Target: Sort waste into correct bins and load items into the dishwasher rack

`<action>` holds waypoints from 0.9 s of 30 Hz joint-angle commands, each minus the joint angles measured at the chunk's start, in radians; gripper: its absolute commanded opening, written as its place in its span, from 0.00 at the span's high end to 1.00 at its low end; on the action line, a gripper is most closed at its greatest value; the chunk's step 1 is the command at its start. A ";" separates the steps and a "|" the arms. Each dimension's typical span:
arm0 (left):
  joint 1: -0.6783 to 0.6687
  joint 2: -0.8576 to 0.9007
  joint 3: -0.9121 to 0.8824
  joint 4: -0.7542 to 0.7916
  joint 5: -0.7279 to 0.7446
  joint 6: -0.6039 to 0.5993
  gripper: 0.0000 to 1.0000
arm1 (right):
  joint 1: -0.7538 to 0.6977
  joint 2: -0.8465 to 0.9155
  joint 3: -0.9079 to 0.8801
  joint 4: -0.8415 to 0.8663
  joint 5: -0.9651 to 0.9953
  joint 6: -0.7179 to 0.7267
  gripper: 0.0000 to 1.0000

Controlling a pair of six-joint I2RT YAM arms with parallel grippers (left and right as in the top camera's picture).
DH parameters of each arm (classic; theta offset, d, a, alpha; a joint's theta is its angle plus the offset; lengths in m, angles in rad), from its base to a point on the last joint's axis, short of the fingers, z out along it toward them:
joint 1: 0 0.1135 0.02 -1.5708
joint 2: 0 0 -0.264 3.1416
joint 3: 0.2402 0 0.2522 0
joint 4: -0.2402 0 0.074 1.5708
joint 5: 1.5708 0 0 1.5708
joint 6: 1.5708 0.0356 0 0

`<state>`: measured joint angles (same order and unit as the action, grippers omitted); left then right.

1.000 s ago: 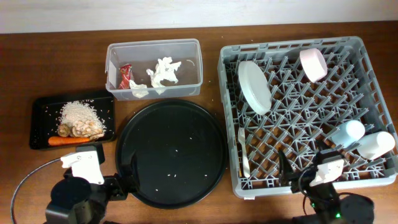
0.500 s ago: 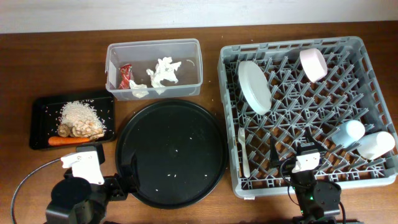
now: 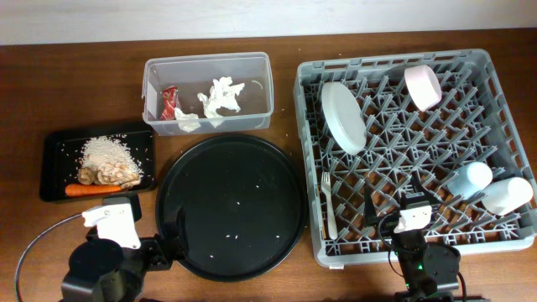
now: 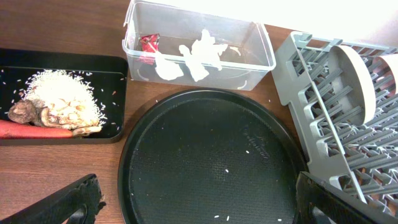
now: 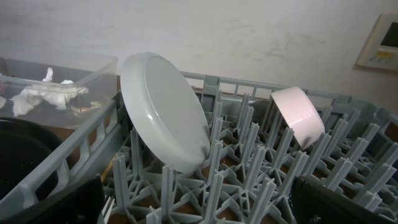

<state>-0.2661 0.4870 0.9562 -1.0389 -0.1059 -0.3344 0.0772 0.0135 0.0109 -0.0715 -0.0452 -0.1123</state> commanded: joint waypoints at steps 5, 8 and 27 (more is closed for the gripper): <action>0.031 -0.111 -0.223 0.153 -0.163 -0.008 0.01 | -0.006 -0.010 -0.005 -0.003 0.002 -0.011 0.02; 0.068 -0.252 -0.508 0.461 -0.160 -0.008 0.01 | -0.006 -0.010 -0.005 -0.003 0.002 -0.011 0.02; 0.140 -0.482 -0.948 0.963 0.016 0.381 0.01 | -0.006 -0.010 -0.005 -0.003 0.002 -0.011 0.02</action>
<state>-0.1303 0.0116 0.0147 -0.0753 -0.1036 0.0273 0.0772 0.0109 0.0109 -0.0711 -0.0448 -0.1135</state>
